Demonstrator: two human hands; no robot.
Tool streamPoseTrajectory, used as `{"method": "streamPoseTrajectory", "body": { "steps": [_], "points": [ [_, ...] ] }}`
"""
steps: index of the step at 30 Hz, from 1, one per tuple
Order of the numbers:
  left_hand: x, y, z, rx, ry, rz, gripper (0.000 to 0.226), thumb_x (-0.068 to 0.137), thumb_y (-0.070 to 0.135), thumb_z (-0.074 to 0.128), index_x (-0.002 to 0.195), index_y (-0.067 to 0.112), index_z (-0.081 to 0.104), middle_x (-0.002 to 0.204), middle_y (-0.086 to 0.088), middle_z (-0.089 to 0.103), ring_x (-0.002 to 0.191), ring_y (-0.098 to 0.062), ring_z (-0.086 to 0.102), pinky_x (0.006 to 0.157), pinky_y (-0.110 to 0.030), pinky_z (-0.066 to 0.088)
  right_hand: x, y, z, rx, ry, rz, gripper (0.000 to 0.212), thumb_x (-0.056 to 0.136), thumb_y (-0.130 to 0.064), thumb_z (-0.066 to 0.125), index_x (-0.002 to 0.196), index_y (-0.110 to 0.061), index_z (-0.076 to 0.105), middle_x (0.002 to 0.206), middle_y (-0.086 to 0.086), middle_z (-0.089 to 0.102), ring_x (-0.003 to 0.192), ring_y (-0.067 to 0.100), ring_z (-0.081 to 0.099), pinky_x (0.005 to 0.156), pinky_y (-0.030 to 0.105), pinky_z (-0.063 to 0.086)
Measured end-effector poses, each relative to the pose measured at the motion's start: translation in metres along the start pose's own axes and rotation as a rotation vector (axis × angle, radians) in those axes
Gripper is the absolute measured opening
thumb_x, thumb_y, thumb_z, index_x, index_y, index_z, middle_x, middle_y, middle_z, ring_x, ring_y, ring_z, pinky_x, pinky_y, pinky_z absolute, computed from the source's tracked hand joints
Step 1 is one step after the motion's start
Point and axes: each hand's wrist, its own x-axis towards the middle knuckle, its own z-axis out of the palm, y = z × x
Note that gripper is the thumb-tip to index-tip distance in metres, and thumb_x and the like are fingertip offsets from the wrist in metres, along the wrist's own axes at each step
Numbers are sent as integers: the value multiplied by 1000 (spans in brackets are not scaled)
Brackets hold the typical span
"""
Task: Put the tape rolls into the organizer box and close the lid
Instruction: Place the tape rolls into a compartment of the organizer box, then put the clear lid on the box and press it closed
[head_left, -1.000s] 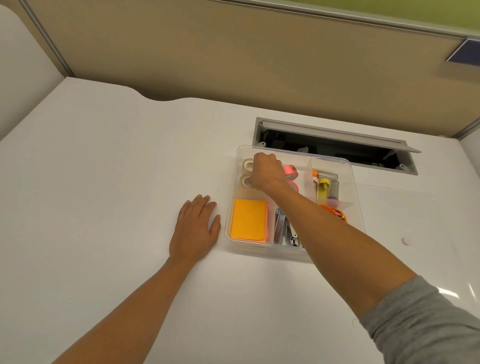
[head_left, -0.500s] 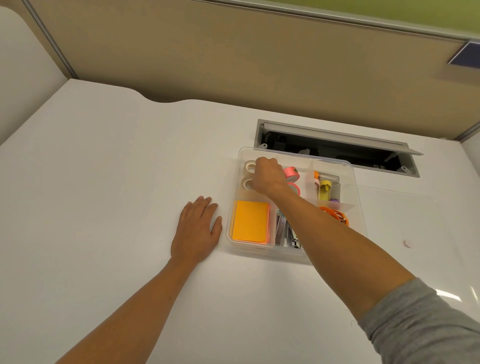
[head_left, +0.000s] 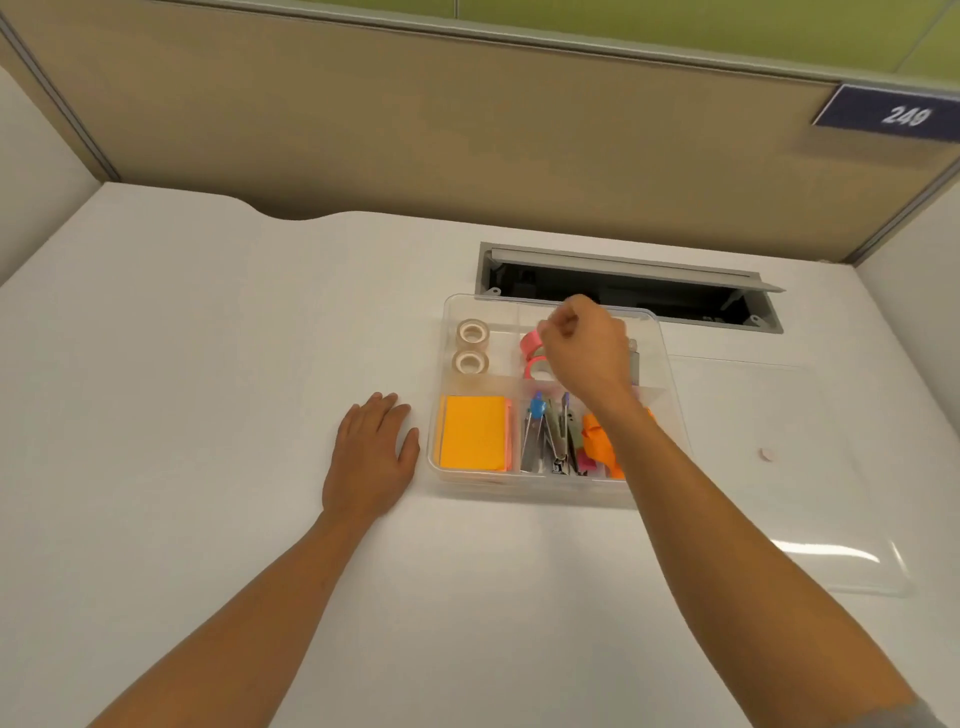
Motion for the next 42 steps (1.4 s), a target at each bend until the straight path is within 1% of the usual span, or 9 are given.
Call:
{"method": "streamPoseTrajectory", "body": {
  "steps": [6, 9, 12, 15, 20, 25, 33, 39, 42],
  "points": [
    [-7, -26, -2, -34, -1, -50, 42, 93, 32, 43, 123, 9, 60, 137, -12, 55, 133, -29, 43, 113, -47, 29, -30, 58, -40, 60, 225, 195, 9, 89, -29, 63, 93, -22, 59, 95, -5, 63, 88, 10, 58, 72, 20, 42],
    [-12, -28, -8, -110, 80, -28, 37, 95, 28, 41, 118, 9, 64, 130, -11, 61, 126, -29, 50, 107, -45, 35, -56, 91, -64, 110, 328, 290, 11, 87, -28, 64, 93, -19, 61, 97, -3, 66, 91, 13, 61, 76, 25, 45],
    [-15, -17, -14, -324, 140, -99, 36, 97, 32, 39, 116, 13, 63, 125, -9, 63, 122, -28, 51, 105, -43, 37, -93, 131, -83, 139, 421, 404, 11, 85, -23, 64, 94, -17, 62, 96, -2, 68, 97, 17, 62, 75, 27, 42],
    [-18, -4, -20, -484, 178, -207, 34, 99, 38, 39, 116, 20, 62, 123, -4, 63, 118, -23, 52, 99, -40, 39, -124, 163, -92, 54, 486, 534, 26, 83, -19, 64, 108, -13, 58, 110, 5, 64, 106, 25, 58, 77, 32, 42],
    [-13, 21, -31, -636, 77, -299, 37, 95, 46, 48, 122, 24, 60, 126, 1, 61, 107, -14, 54, 91, -30, 39, -157, 198, -103, -19, 541, 847, 43, 77, -8, 62, 118, -9, 47, 126, 17, 47, 114, 37, 45, 82, 45, 45],
    [-9, 34, -31, -647, -47, -349, 40, 90, 43, 57, 126, 26, 57, 120, -2, 64, 106, -21, 58, 91, -39, 45, -167, 210, -107, 81, 485, 931, 39, 80, -5, 57, 117, -6, 43, 122, 22, 46, 100, 42, 53, 80, 43, 46],
    [-8, 37, -32, -654, -47, -390, 41, 89, 34, 62, 128, 22, 55, 117, -5, 65, 98, -20, 59, 82, -36, 45, -162, 212, -114, 206, 517, 980, 47, 78, -2, 61, 119, -5, 38, 117, 28, 55, 103, 43, 56, 74, 36, 45],
    [-8, 35, -33, -652, -60, -384, 41, 89, 24, 64, 129, 21, 56, 118, -5, 66, 97, -20, 60, 83, -35, 45, -157, 212, -116, 402, 690, 1092, 49, 72, -9, 63, 113, -8, 37, 97, 20, 60, 83, 38, 66, 66, 34, 50],
    [-8, 35, -34, -662, -69, -388, 42, 88, 23, 65, 129, 21, 56, 116, -3, 66, 99, -21, 62, 84, -35, 46, -155, 208, -113, 548, 734, 1141, 41, 68, -10, 57, 106, -5, 45, 77, 13, 61, 61, 30, 67, 59, 31, 51]
  ]
}}
